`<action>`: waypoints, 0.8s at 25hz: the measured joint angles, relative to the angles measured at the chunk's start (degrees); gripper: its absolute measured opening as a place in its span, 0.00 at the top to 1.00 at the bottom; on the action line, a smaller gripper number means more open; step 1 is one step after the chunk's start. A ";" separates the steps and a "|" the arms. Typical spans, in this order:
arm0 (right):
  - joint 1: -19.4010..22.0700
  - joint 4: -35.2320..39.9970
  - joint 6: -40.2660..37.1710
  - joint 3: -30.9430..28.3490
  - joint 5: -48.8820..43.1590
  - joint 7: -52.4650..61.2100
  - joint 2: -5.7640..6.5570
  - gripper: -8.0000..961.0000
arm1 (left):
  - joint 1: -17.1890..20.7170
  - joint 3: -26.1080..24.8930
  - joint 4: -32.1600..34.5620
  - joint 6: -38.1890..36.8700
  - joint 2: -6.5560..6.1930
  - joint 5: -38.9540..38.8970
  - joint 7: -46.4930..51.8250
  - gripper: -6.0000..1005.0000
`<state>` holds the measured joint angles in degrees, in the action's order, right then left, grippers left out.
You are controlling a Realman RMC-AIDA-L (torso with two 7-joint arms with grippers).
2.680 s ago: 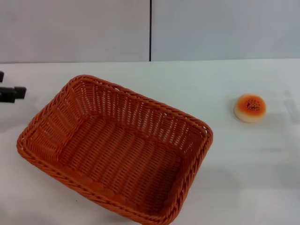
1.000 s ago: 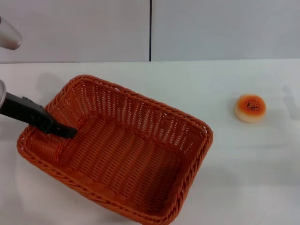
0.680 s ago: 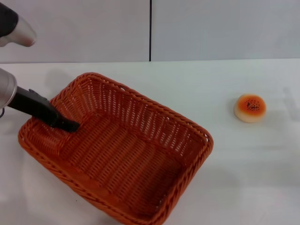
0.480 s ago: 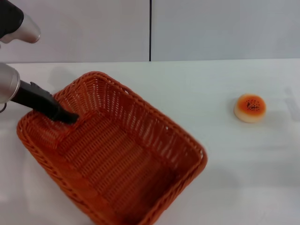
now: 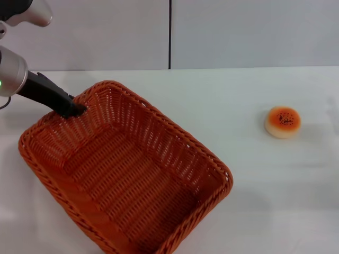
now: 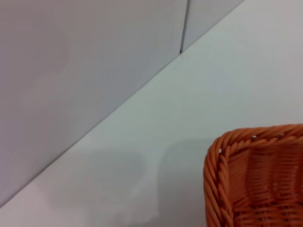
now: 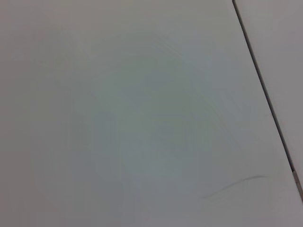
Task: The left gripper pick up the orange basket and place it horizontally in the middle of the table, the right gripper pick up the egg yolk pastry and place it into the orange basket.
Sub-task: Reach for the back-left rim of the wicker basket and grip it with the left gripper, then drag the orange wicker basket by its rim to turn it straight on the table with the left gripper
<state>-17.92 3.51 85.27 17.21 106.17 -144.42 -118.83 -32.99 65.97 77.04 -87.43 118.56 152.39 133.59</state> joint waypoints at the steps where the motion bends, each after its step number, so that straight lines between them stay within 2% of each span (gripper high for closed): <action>1: 0.00 0.00 0.00 0.00 0.00 0.00 0.00 0.43 | 0.00 0.00 0.00 0.00 0.00 0.00 0.00 0.55; 3: -0.07 0.00 -0.22 -0.01 0.00 0.00 0.00 0.43 | -0.31 1.49 0.05 -0.31 0.03 1.42 -0.29 0.59; 8: -0.09 0.10 -1.07 -0.06 0.00 0.00 0.00 0.43 | -0.16 4.54 0.40 0.11 -0.02 3.69 -0.50 0.80; 20: -0.23 0.10 -1.18 -0.17 0.00 0.01 -0.05 0.43 | -1.28 5.32 0.67 -1.30 0.04 4.91 -1.60 0.80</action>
<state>-18.15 3.61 84.09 17.04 106.17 -144.41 -118.88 -34.27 71.28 77.71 -88.73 118.60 157.30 131.98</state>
